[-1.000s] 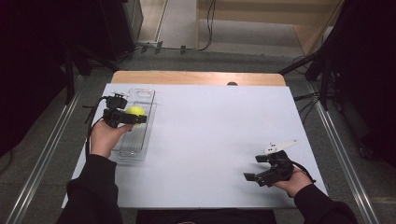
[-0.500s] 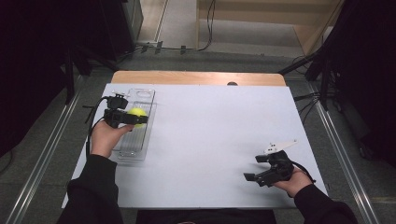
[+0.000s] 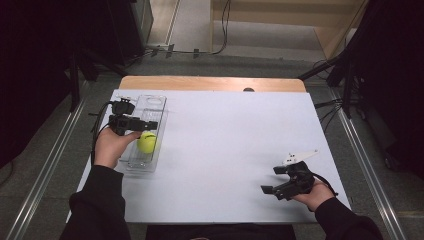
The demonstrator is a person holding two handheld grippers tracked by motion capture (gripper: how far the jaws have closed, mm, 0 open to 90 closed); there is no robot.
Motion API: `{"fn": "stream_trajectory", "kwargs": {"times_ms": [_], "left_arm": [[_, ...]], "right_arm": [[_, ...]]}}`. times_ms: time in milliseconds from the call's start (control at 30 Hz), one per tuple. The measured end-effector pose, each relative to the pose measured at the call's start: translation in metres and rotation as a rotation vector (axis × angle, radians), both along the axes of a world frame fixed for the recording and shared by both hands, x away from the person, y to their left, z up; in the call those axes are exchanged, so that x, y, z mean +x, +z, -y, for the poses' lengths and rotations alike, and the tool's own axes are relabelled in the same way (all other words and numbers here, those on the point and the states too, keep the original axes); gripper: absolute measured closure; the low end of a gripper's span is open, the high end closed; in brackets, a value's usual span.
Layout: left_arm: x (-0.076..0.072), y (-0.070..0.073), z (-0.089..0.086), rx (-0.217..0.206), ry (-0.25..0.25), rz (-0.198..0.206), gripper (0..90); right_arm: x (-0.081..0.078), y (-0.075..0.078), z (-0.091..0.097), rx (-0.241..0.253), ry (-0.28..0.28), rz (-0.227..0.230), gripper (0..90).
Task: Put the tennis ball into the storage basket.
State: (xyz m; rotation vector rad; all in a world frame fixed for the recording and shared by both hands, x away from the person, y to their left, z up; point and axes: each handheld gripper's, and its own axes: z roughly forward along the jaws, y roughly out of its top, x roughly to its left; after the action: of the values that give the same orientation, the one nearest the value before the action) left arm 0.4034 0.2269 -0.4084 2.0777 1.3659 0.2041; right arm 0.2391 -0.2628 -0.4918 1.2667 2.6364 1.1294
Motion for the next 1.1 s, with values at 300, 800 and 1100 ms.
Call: {"fn": "stream_trajectory", "kwargs": {"times_ms": [300,800,1100], "left_arm": [[-0.004,0.013,0.001,-0.031,-0.021,0.009,21.1],[-0.009,0.025,0.012,-0.075,-0.075,0.015,21.1],[-0.011,0.024,0.021,-0.086,-0.122,0.015,21.1]], "right_arm": [[0.0,0.0,0.0,0.001,0.0,0.001,5.9],[0.0,0.0,0.0,0.0,-0.002,0.001,5.9],[0.0,0.0,0.0,0.002,-0.001,0.002,5.9]]}}
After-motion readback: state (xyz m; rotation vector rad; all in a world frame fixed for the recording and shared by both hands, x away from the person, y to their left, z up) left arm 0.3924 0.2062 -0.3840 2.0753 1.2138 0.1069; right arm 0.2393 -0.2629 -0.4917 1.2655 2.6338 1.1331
